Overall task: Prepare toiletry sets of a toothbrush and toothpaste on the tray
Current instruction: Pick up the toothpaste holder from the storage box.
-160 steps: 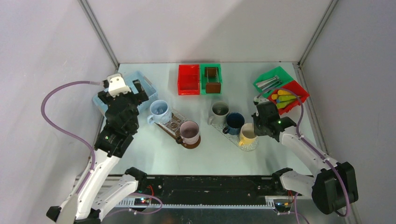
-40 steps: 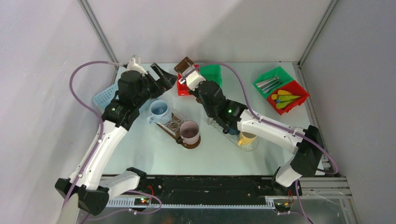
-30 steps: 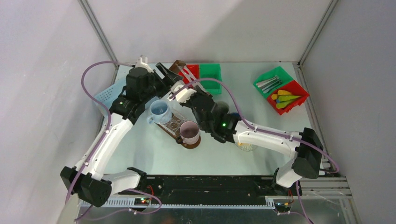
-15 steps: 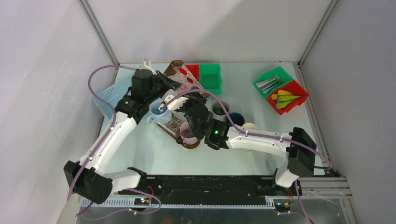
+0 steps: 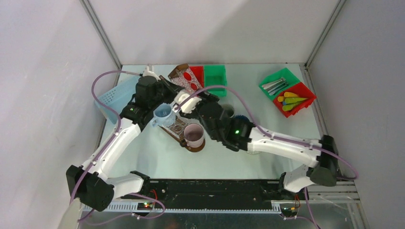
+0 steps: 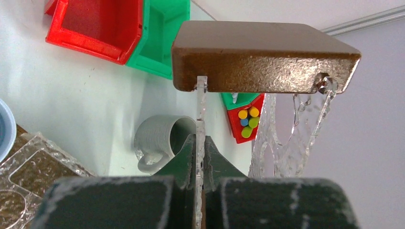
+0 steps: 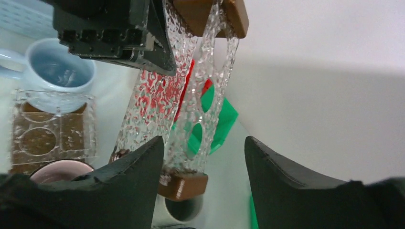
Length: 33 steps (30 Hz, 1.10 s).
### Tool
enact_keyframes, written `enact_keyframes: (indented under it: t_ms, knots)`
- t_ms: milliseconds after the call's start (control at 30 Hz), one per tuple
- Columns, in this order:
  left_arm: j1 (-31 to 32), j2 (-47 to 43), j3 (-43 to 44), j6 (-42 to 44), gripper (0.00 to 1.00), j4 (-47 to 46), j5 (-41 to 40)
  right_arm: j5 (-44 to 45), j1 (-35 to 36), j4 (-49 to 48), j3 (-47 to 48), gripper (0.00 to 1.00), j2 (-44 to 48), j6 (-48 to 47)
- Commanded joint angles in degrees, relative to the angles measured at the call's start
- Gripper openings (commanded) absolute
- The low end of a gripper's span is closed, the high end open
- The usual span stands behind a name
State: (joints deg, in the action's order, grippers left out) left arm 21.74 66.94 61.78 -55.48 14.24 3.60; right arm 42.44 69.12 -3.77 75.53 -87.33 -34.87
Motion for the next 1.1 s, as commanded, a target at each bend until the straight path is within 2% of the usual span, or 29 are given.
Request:
enact_keyframes:
  t_ms: [0,100,267,333,533,600,800,1067]
  knots:
    - [0.07,-2.0,-0.08,1.63,0.0,-9.93,0.14,-12.26,-2.53,18.39,6.45,0.68,7.22,15.86]
    - [0.07,-1.92,-1.35,2.0,0.0,-13.15,1.23,-19.31,-4.45,24.68,8.65,0.73,9.67,22.65]
    - [0.06,-1.82,-3.51,2.13,0.0,-18.19,4.17,-31.9,-12.23,32.03,12.16,0.73,13.98,33.33]
    - [0.06,-2.11,-4.09,2.2,0.0,-19.74,4.91,-38.22,-15.67,33.42,13.32,0.72,14.92,38.5]
    - [0.27,-3.49,-6.09,2.95,0.0,-24.68,5.94,-46.15,-23.03,36.55,16.45,0.62,14.81,52.04]
    - [0.67,-4.11,-6.42,3.57,0.0,-25.7,5.89,-47.53,-25.16,37.54,17.91,0.59,13.83,55.39]
    - [2.67,-4.89,-6.62,6.01,0.0,-28.0,5.75,-46.56,-25.79,36.64,18.17,0.57,11.63,59.04]
    - [6.22,-4.99,-6.03,7.89,0.0,-28.48,5.02,-42.52,-26.35,34.31,17.99,0.56,9.63,54.43]
